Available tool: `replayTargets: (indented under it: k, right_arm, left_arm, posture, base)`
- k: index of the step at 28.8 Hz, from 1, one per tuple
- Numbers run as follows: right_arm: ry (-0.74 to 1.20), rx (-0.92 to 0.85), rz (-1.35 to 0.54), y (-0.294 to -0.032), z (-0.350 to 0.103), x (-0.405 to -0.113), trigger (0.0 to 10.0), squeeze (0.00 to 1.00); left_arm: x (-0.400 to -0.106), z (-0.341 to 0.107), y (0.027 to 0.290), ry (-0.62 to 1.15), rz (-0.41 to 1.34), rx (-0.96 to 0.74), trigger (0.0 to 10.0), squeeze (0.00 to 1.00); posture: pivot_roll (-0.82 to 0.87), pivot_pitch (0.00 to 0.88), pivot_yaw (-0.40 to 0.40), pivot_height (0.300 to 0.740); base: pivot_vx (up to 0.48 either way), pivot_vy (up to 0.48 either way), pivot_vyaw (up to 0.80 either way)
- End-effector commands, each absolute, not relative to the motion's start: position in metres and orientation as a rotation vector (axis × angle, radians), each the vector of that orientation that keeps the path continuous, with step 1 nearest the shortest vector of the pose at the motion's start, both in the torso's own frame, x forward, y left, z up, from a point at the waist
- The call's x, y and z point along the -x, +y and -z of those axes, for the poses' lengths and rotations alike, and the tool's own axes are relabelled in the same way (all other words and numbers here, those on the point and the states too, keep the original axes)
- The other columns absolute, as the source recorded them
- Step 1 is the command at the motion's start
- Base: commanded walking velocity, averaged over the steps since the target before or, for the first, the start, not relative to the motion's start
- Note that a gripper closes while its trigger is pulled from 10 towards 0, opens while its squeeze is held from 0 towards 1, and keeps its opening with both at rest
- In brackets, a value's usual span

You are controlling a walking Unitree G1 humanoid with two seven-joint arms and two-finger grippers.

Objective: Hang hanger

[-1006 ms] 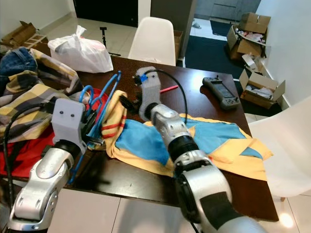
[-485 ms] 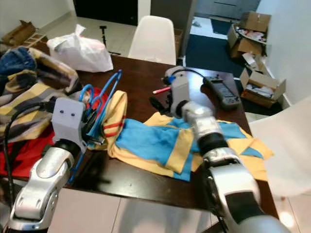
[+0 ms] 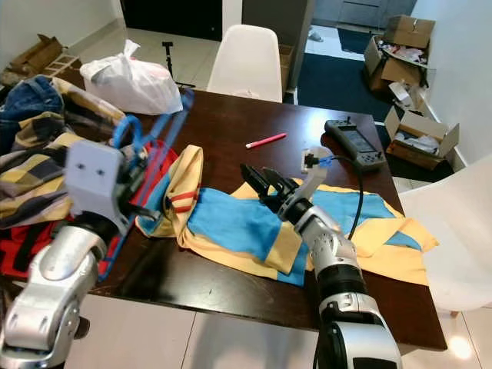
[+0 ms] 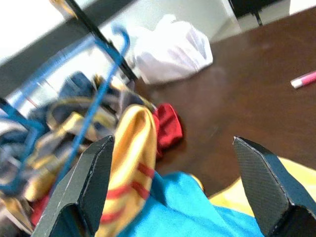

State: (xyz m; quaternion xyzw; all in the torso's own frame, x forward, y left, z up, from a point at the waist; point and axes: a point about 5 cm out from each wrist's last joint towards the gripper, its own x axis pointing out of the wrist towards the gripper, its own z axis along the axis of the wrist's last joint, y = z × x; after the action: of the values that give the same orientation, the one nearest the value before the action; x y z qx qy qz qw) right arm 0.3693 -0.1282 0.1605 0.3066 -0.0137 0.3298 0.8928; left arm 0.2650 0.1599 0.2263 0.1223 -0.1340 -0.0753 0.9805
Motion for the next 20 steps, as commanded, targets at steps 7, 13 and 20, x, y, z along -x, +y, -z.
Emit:
replayTargets:
  k: [7, 13, 20]
  right_arm:
    - [-0.048, -0.681, -0.691, -0.129, -0.147, -0.356, 10.0, 0.0]
    - [-0.057, -0.69, -0.69, -0.127, -0.148, -0.353, 10.0, 0.0]
    - [-0.058, -0.666, -0.72, -0.121, -0.147, -0.35, 10.0, 0.0]
  left_arm:
    - [-0.263, -0.205, 0.145, -0.214, 0.207, -0.314, 10.0, 0.0]
    - [-0.268, -0.208, 0.144, -0.217, 0.204, -0.318, 10.0, 0.0]
    - [-0.269, -0.205, 0.145, -0.206, 0.194, -0.327, 10.0, 0.0]
  posture:
    - [0.12, 0.107, -0.061, 0.74]
    - [0.12, 0.11, -0.057, 0.74]
    - [0.12, 0.115, -0.058, 0.74]
  base:
    - [-0.034, 0.0, 0.0]
    - [-0.259, 0.0, 0.0]
    - [-0.268, 0.0, 0.0]
